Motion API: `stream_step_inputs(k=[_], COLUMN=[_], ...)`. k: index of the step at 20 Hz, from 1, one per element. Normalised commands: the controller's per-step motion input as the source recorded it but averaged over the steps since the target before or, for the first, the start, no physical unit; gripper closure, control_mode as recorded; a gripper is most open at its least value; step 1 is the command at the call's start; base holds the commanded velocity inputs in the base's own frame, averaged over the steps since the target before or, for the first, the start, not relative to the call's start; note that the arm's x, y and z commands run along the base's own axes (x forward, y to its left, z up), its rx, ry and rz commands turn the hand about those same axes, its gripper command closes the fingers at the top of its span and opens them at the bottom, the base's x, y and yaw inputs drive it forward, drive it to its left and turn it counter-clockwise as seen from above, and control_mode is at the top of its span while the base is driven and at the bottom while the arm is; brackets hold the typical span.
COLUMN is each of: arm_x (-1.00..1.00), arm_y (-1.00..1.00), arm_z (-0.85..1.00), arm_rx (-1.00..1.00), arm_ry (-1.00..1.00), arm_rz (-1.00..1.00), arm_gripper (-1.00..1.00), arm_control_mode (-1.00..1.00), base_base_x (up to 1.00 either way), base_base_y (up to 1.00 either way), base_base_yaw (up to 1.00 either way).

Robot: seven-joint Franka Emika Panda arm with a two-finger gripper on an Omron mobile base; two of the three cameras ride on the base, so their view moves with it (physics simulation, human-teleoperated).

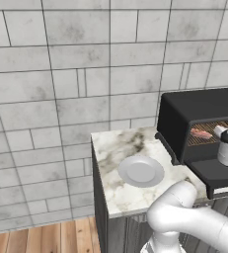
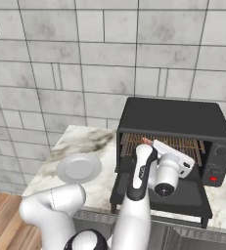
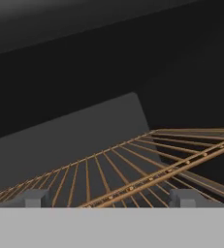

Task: Open the toaster oven door. Place the baguette on the top rack in the toaster oven and place the steak on the bottom rack.

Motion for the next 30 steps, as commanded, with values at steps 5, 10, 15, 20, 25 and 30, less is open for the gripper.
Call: stream_step_inputs(k=[5,10,15,20,25,30], arm_x=[-0.12,0.03,0.17,0.09,0.01,0.01], arm_y=[0.0,0.0,0.0,0.0,0.0,0.0], arm_z=[0.0,0.0,0.03,0.0,0.0,0.0], arm_rx=[0.0,0.0,0.0,0.0,0.0,0.0], arm_ry=[0.03,0.06,0.04,0.02,0.0,0.01], arm_rz=[-0.09,-0.05,-0.01,0.0,0.0,0.0], arm_gripper=[-1.0,-1.0,-1.0,-1.0,1.0,1.0], arm_control_mode=[-1.0,-1.0,-1.0,-1.0,-1.0,-1.0], base_base_x=[0.0,0.0,0.0,0.0,0.0,0.0], base_base_y=[0.0,0.0,0.0,0.0,0.0,0.0], base_base_yaw=[0.0,0.0,0.0,0.0,0.0,0.0])
